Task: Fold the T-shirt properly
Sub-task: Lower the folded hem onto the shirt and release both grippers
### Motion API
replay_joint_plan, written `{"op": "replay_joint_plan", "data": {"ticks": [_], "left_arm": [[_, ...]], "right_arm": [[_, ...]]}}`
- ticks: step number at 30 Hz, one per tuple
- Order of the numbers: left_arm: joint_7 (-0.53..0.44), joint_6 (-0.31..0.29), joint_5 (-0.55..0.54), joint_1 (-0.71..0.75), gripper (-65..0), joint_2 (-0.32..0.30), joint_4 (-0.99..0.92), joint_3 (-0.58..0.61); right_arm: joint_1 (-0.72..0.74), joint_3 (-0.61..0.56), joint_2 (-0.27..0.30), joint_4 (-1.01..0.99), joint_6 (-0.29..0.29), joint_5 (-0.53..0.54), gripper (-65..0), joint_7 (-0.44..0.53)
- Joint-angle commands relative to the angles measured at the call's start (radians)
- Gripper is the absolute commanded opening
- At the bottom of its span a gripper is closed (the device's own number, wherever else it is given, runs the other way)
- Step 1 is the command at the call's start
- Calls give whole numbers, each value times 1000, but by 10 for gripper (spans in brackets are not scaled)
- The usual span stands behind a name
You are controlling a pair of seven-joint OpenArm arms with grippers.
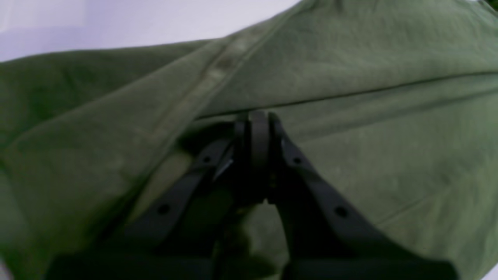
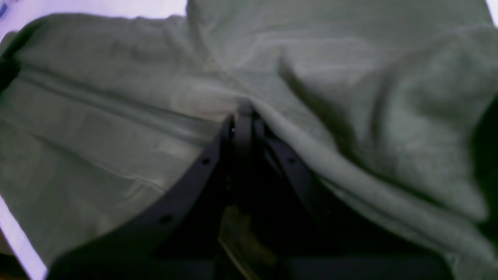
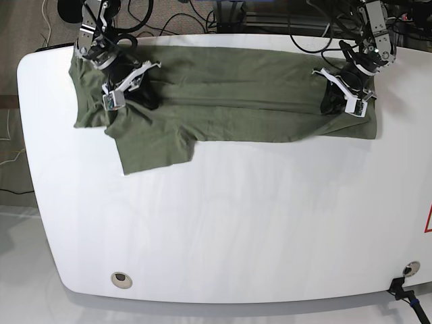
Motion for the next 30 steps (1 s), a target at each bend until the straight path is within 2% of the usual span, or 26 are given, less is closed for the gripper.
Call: {"op": "replay_joint_plan", "data": {"ticks": [1,8,10,16,21,30], "left_arm": [[12,11,11,0,-650,-10,9,-15],[12,11,11,-37,-650,-15,-11,-19],[12,11,11,-54,-650,-41,-22,-19],[12,11,11,-77,-650,-61,-38,-19],[13,11,9,-78,-650,-64,-6,-19],[15,11,9,-78,-650,-64,17,-17]], "right_arm": [[23,-26,33,-25,-48,-77,-650,-71],[62,-57,39,-25,-48,-79,-650,-71],[62,-57,36,-25,-48,-79,-650,-71],[60,-57,24,-23,-48,-77,-650,-71],[43,-54,12,58,-48,-79,-650,-77],[5,-50,9,428,-48,-79,-650,-300]]}}
